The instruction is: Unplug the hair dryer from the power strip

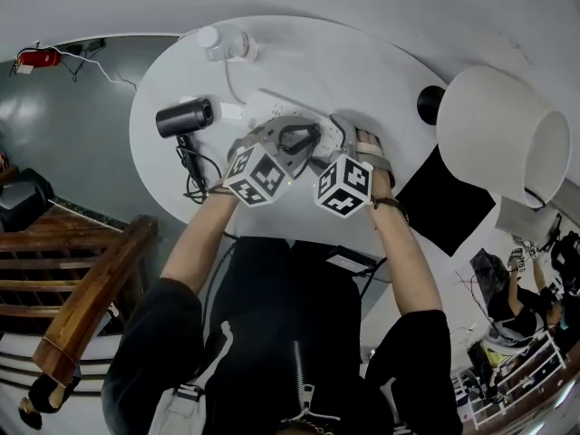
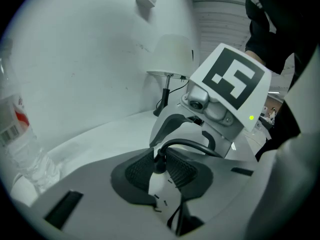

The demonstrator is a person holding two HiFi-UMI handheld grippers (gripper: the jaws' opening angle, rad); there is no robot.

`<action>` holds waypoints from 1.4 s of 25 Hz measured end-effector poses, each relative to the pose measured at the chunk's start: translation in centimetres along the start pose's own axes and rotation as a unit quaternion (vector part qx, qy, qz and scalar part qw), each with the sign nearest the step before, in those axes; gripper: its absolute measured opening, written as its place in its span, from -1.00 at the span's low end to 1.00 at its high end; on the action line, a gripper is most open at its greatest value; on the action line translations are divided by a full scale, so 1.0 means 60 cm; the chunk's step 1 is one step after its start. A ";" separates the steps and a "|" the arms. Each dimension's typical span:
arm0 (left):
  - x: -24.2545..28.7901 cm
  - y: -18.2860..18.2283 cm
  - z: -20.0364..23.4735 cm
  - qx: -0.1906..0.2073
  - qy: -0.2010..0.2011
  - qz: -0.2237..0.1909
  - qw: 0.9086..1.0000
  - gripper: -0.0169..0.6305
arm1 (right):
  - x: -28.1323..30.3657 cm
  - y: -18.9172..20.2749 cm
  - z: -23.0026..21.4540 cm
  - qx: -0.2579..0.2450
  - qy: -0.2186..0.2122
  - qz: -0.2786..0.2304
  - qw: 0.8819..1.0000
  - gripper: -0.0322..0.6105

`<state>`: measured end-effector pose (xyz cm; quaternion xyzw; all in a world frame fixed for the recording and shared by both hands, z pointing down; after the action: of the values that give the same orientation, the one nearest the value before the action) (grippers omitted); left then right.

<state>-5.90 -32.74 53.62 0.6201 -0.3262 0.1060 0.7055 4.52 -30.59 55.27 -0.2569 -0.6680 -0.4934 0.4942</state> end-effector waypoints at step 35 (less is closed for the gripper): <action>-0.015 -0.045 0.015 0.094 -0.015 -0.016 0.995 -0.80 | 0.013 -0.007 -0.006 -0.011 -0.009 0.054 0.998 0.43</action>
<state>-5.39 -33.94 50.94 0.6904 -0.3156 0.1156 0.6407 4.01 -31.20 55.84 -0.3028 -0.6522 -0.4711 0.5109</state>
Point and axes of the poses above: the fingertips, and each gripper's own axes: x forward along the fingers, z to its left, y out of its underside, the point moved 10 cm from there along -x, backward along the fingers, and after that the axes turned 6 degrees about x, right-handed, at the moved point
